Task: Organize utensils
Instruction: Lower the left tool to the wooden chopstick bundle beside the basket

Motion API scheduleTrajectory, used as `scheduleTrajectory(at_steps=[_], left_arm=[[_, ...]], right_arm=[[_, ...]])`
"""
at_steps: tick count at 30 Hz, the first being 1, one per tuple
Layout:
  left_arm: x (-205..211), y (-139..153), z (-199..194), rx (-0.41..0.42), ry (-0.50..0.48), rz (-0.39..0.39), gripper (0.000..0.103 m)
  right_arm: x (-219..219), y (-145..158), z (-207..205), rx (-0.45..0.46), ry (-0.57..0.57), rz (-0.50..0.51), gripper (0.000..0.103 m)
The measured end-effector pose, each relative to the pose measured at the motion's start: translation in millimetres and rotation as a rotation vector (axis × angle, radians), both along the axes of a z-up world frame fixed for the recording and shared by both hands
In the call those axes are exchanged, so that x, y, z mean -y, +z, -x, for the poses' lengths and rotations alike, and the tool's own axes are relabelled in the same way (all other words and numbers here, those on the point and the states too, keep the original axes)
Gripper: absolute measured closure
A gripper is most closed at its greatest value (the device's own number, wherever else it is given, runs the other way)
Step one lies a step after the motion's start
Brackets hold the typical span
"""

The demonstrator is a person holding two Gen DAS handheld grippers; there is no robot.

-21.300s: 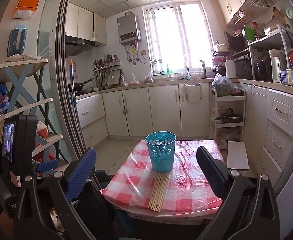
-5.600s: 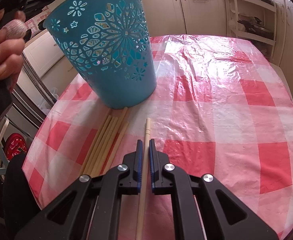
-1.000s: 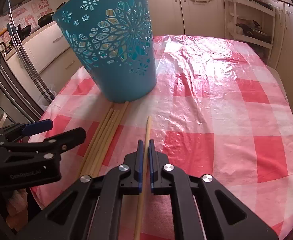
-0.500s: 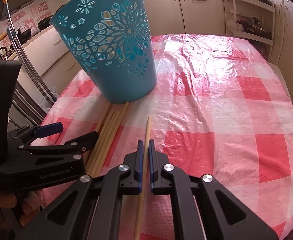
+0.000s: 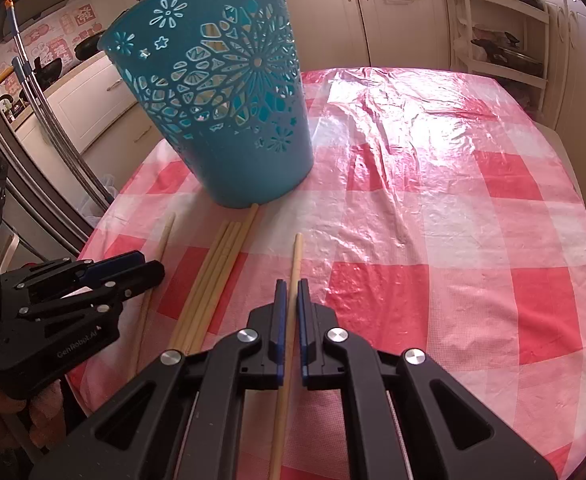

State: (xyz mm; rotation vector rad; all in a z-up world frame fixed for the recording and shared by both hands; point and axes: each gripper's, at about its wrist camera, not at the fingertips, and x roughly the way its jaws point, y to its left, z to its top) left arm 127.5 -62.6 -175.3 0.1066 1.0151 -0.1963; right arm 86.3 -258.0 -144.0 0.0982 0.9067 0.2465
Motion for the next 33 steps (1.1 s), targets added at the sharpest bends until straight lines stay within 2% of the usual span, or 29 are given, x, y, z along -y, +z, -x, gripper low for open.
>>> scheduleTrajectory(at_steps=[2, 6, 8, 9, 10, 14, 16, 18, 19, 22, 25, 29, 31, 33], left_arm=[[-7, 1, -3, -0.022, -0.013, 0.023, 0.086], [-8, 1, -10, -0.045, -0.003, -0.002, 0.085], [-10, 1, -16, -0.053, 0.028, 0.002, 0.074], [-12, 1, -19, -0.054, 0.050, 0.003, 0.065], [-14, 1, -23, -0.054, 0.070, 0.008, 0.062], [-12, -1, -29, -0.035, 0.057, -0.001, 0.064], [-7, -2, -29, -0.018, 0.009, -0.022, 0.082], [-2, -2, -30, -0.017, -0.043, -0.023, 0.093], [0, -2, -30, -0.020, -0.072, -0.019, 0.094], [7, -2, -26, -0.024, -0.176, -0.028, 0.095], [11, -1, -23, -0.033, -0.222, -0.057, 0.095], [14, 1, -26, -0.040, -0.189, -0.104, 0.092], [16, 1, -29, -0.037, -0.162, -0.123, 0.083], [19, 1, -33, -0.036, -0.147, -0.136, 0.081]], right_arm=[[0, 0, 0, 0.000, 0.000, 0.000, 0.097], [1, 0, 0, 0.000, 0.001, -0.001, 0.097], [0, 0, 0, 0.000, 0.001, -0.001, 0.097], [0, 0, 0, 0.001, 0.001, 0.000, 0.097], [1, 0, 0, 0.001, 0.001, 0.000, 0.097], [1, 0, 0, -0.001, 0.000, -0.004, 0.097], [1, 0, -1, -0.005, -0.001, -0.010, 0.097], [2, 0, -1, -0.008, -0.002, -0.016, 0.097], [1, 0, -1, -0.010, -0.002, -0.018, 0.097], [2, 0, -1, -0.011, -0.003, -0.020, 0.097], [2, 0, -2, -0.009, -0.004, -0.018, 0.097], [1, 0, -2, -0.008, -0.005, -0.018, 0.097], [1, 0, -2, -0.007, -0.004, -0.016, 0.097], [1, 0, -2, -0.006, -0.004, -0.016, 0.097]])
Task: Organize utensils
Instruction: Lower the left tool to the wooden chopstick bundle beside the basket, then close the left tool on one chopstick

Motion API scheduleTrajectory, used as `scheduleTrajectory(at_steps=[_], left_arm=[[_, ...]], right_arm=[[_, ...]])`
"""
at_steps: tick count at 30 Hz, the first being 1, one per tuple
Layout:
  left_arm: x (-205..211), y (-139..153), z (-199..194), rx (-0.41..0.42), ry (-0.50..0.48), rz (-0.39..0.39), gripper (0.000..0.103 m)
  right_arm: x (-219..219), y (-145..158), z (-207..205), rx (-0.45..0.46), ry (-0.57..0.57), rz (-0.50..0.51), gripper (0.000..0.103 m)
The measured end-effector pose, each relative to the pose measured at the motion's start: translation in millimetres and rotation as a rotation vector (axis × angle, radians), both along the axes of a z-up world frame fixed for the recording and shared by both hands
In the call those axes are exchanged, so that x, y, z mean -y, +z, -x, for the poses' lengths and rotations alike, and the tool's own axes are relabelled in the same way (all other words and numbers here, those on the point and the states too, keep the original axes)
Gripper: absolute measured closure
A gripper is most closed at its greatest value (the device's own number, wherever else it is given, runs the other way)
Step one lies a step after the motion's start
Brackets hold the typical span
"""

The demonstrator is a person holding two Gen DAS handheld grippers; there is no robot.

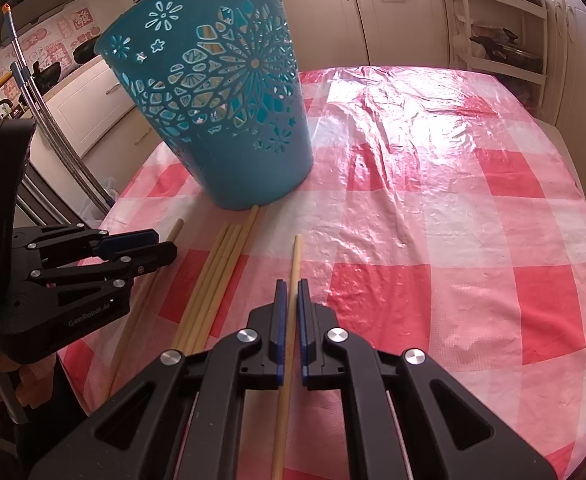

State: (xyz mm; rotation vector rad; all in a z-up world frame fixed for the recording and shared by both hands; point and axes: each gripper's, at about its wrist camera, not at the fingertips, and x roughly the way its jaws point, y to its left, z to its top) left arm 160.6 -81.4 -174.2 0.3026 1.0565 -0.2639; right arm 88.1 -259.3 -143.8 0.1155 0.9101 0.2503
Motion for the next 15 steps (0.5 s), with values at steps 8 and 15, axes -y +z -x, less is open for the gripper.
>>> scheduleTrajectory(at_steps=[8, 15], left_arm=[[15, -2, 4, 0.030, -0.002, -0.009, 0.098], [-6, 5, 14, 0.015, 0.048, 0.075, 0.098]], right_arm=[[-2, 0, 0, 0.000, 0.006, 0.015, 0.097], [-5, 1, -1, -0.004, 0.010, 0.028, 0.097]])
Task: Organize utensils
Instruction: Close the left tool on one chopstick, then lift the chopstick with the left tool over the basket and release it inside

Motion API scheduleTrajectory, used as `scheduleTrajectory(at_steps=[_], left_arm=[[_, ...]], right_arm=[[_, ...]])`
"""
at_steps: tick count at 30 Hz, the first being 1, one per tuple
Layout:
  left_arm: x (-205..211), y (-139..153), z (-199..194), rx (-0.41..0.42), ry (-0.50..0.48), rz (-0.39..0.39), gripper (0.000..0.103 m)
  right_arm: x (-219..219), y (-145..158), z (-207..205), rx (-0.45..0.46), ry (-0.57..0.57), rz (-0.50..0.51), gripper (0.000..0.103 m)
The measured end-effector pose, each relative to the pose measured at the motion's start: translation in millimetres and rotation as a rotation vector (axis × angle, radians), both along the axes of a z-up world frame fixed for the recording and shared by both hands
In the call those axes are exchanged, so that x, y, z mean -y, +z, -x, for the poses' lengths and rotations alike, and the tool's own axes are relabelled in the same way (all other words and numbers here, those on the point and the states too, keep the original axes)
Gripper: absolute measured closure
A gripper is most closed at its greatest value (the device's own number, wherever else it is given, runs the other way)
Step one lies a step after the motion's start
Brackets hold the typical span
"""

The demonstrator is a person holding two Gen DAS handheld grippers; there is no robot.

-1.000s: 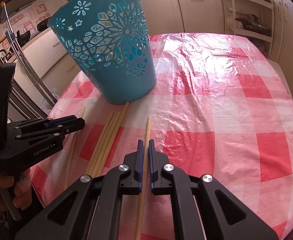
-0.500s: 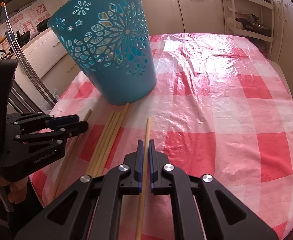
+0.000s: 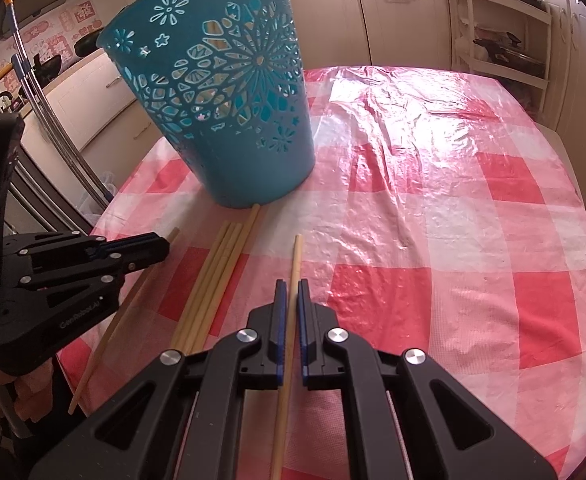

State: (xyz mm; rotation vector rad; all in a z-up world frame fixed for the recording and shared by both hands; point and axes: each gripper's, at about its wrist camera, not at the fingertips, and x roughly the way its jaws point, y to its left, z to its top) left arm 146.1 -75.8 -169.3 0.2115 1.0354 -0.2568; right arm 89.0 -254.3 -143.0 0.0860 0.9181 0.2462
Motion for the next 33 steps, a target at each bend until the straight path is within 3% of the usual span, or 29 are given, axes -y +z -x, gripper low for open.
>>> scheduleTrajectory(at_steps=[9, 15, 26, 33], left_arm=[[-35, 40, 25, 0.059, 0.050, 0.126, 0.098], [-49, 81, 42, 0.127, 0.056, 0.218, 0.098], [-50, 141, 59, 0.225, 0.027, 0.365, 0.099], [-41, 153, 62, 0.241, 0.003, 0.375, 0.099]], right_arm=[[-5, 0, 0, 0.009, 0.014, 0.033, 0.096], [-12, 1, 3, 0.012, 0.038, 0.045, 0.083], [-15, -1, 11, 0.044, 0.052, 0.063, 0.083], [-14, 0, 12, 0.047, 0.052, 0.051, 0.083]])
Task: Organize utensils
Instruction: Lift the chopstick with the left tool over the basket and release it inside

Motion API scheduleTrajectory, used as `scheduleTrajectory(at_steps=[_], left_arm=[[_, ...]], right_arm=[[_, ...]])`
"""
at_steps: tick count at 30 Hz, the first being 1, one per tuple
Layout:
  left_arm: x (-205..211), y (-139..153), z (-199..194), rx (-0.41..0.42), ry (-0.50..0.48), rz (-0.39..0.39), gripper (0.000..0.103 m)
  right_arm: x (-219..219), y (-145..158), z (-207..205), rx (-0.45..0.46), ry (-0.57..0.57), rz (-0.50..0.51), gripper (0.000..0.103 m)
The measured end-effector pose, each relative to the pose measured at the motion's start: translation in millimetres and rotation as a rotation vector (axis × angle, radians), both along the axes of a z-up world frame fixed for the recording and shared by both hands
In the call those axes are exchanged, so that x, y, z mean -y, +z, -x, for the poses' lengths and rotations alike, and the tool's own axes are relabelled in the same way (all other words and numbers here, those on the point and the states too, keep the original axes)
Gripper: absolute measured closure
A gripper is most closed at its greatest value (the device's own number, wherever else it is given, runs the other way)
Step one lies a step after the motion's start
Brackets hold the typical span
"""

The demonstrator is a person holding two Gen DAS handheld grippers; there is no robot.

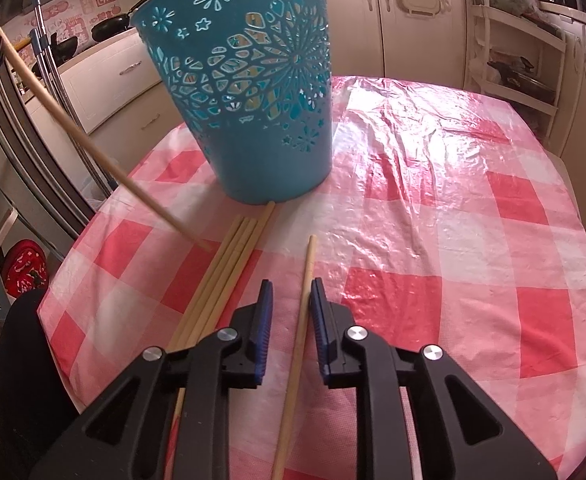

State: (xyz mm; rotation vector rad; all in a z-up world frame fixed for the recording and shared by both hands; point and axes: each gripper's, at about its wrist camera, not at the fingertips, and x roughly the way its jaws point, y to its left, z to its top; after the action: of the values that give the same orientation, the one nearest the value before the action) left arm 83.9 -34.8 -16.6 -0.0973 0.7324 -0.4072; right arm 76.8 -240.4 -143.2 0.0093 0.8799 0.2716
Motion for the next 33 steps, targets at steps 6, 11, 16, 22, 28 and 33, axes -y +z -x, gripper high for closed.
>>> scheduleTrajectory(at_steps=[6, 11, 16, 22, 28, 33], left_arm=[[3, 8, 4, 0.015, -0.014, 0.003, 0.099], [-3, 26, 9, 0.040, -0.020, 0.023, 0.100], [-9, 53, 11, 0.076, -0.023, 0.055, 0.100], [-11, 107, 3, 0.166, -0.027, 0.074, 0.103], [-10, 156, -13, 0.253, -0.006, 0.066, 0.103], [-30, 116, -26, 0.155, 0.070, 0.050, 0.102]], right_arm=[[0, 0, 0, 0.001, -0.001, 0.002, 0.083], [0, 0, 0, 0.002, -0.001, 0.002, 0.083], [0, 1, 1, 0.001, -0.001, -0.001, 0.083], [1, 2, 0, -0.001, -0.004, -0.009, 0.083], [4, 1, -2, -0.006, -0.004, -0.023, 0.083], [9, 1, -4, -0.011, 0.001, -0.040, 0.083]])
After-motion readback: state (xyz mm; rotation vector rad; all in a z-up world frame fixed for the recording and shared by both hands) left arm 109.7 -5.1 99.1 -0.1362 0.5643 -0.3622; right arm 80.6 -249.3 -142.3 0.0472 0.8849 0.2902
